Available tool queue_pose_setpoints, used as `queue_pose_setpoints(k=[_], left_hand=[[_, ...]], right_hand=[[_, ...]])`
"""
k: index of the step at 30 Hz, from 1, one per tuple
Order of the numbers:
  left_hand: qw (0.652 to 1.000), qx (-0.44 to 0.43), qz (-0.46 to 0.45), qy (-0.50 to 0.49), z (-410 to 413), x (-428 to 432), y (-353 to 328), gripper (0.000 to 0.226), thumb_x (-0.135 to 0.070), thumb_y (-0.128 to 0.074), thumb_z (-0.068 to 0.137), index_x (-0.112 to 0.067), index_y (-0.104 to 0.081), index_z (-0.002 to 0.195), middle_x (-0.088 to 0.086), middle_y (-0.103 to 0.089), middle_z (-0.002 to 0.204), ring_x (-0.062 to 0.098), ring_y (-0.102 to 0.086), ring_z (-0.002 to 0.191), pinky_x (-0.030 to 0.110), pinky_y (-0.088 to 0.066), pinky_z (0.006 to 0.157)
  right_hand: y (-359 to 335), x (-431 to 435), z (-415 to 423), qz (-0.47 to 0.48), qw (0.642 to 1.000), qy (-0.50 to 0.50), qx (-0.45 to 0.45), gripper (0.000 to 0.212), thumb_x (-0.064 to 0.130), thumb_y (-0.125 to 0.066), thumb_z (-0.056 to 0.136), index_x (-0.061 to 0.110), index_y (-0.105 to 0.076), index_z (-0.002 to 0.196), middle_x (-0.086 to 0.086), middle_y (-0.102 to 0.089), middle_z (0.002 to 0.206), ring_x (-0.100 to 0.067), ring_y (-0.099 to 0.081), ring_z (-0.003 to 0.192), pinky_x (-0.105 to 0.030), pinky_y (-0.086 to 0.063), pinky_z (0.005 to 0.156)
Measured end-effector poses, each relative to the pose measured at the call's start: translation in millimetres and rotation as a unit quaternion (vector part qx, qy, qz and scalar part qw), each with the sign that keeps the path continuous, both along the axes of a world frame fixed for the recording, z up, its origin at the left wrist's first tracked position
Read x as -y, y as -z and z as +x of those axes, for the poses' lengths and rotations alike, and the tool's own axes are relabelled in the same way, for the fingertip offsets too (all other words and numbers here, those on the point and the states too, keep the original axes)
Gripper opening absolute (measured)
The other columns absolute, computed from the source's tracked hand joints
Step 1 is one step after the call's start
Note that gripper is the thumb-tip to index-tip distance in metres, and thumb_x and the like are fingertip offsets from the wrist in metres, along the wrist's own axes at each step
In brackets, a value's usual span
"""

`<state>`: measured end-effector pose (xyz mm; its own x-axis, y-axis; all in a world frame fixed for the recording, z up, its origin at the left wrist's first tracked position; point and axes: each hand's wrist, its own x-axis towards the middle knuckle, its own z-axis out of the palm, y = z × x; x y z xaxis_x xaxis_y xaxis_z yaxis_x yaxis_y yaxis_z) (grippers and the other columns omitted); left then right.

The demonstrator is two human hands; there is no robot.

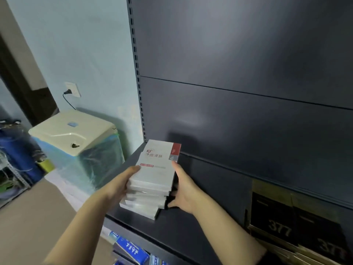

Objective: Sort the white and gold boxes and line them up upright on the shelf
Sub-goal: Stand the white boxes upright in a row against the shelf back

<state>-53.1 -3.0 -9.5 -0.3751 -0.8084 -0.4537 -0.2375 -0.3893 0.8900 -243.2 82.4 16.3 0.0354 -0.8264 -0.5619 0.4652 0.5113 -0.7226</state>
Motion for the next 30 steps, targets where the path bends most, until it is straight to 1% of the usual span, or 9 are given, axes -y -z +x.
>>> queue_pose_setpoints(k=[2, 4, 6, 9, 15, 20, 23, 26, 30], left_hand=[[0.999, 0.017, 0.006, 0.032, -8.0, -8.2, -1.8, 0.064, -0.066, -0.06, 0.073, -0.024, -0.066, 0.12, 0.001, -0.075, 0.113, 0.021, -0.069, 0.106, 0.04, -0.045, 0.101], [0.998, 0.025, 0.01, 0.064, -19.3, -18.1, -4.5, 0.073, -0.072, -0.058, 0.062, -0.028, -0.065, 0.12, -0.004, -0.074, 0.117, 0.016, -0.065, 0.113, 0.039, -0.039, 0.109], [0.996, 0.022, 0.012, 0.088, -33.0, -27.5, -3.3, 0.07, -0.073, -0.054, 0.063, -0.03, -0.066, 0.118, -0.006, -0.074, 0.116, 0.014, -0.066, 0.112, 0.037, -0.04, 0.107], [0.993, -0.001, 0.021, 0.12, -53.6, -41.7, -0.7, 0.061, -0.066, -0.05, 0.073, -0.029, -0.067, 0.119, -0.005, -0.075, 0.114, 0.015, -0.067, 0.111, 0.038, -0.041, 0.107], [0.971, -0.058, 0.087, 0.213, -76.6, -62.0, 6.6, 0.056, -0.054, -0.056, 0.073, -0.03, -0.065, 0.123, -0.004, -0.07, 0.124, 0.013, -0.064, 0.117, 0.042, -0.038, 0.11], [0.95, -0.059, 0.105, 0.289, -73.5, -60.5, 7.1, 0.047, -0.052, -0.059, 0.076, -0.036, -0.068, 0.12, -0.006, -0.067, 0.13, 0.013, -0.061, 0.122, 0.043, -0.038, 0.111], [0.962, -0.034, 0.08, 0.26, -79.1, -59.6, -0.5, 0.053, -0.055, -0.06, 0.079, -0.027, -0.066, 0.124, -0.001, -0.07, 0.125, 0.018, -0.064, 0.118, 0.046, -0.042, 0.109], [0.984, -0.036, -0.005, 0.176, -93.2, -68.5, -6.3, 0.051, -0.053, -0.066, 0.076, -0.025, -0.066, 0.12, -0.001, -0.075, 0.114, 0.02, -0.07, 0.108, 0.049, -0.046, 0.104], [0.99, -0.074, -0.041, 0.117, -105.6, -79.8, -10.9, 0.034, -0.036, -0.066, 0.081, -0.027, -0.07, 0.114, 0.001, -0.076, 0.11, 0.023, -0.072, 0.102, 0.05, -0.049, 0.1]], right_hand=[[2.8, -0.4, -1.4, -0.021, 1.0, 0.01, -0.009, 0.048, 0.058, -0.053, 0.087, 0.026, -0.064, 0.121, -0.006, -0.07, 0.118, -0.029, -0.064, 0.111, -0.055, -0.045, 0.101], [6.2, -8.8, -7.6, -0.038, 0.997, 0.05, -0.039, 0.041, 0.042, -0.055, 0.091, 0.023, -0.059, 0.128, -0.008, -0.069, 0.12, -0.03, -0.064, 0.111, -0.052, -0.047, 0.1], [10.6, -25.9, -16.9, -0.065, 0.993, 0.08, -0.054, 0.04, 0.032, -0.054, 0.093, 0.023, -0.055, 0.131, -0.006, -0.068, 0.123, -0.028, -0.062, 0.114, -0.051, -0.046, 0.102], [16.5, -57.6, -27.1, -0.093, 0.988, 0.101, -0.068, 0.037, 0.031, -0.055, 0.094, 0.03, -0.054, 0.131, 0.0, -0.068, 0.123, -0.025, -0.061, 0.115, -0.05, -0.045, 0.103], [16.7, -105.7, -44.0, -0.082, 0.984, 0.131, -0.092, 0.043, 0.027, -0.057, 0.094, 0.029, -0.046, 0.136, 0.005, -0.066, 0.125, -0.021, -0.059, 0.118, -0.047, -0.039, 0.108], [19.4, -123.9, -47.8, -0.076, 0.982, 0.135, -0.11, 0.047, 0.027, -0.059, 0.093, 0.03, -0.043, 0.137, 0.007, -0.065, 0.126, -0.017, -0.059, 0.118, -0.044, -0.039, 0.109], [17.3, -121.7, -48.4, -0.091, 0.976, 0.132, -0.146, 0.047, 0.026, -0.059, 0.093, 0.034, -0.042, 0.136, 0.01, -0.066, 0.124, -0.013, -0.06, 0.116, -0.042, -0.04, 0.109], [13.6, -116.8, -49.3, -0.119, 0.96, 0.146, -0.207, 0.038, 0.024, -0.058, 0.094, 0.04, -0.048, 0.127, 0.015, -0.068, 0.117, -0.007, -0.062, 0.111, -0.037, -0.043, 0.105], [9.0, -113.2, -51.2, -0.146, 0.95, 0.152, -0.23, 0.031, 0.025, -0.055, 0.095, 0.046, -0.051, 0.118, 0.026, -0.069, 0.108, 0.004, -0.064, 0.101, -0.023, -0.048, 0.086]])
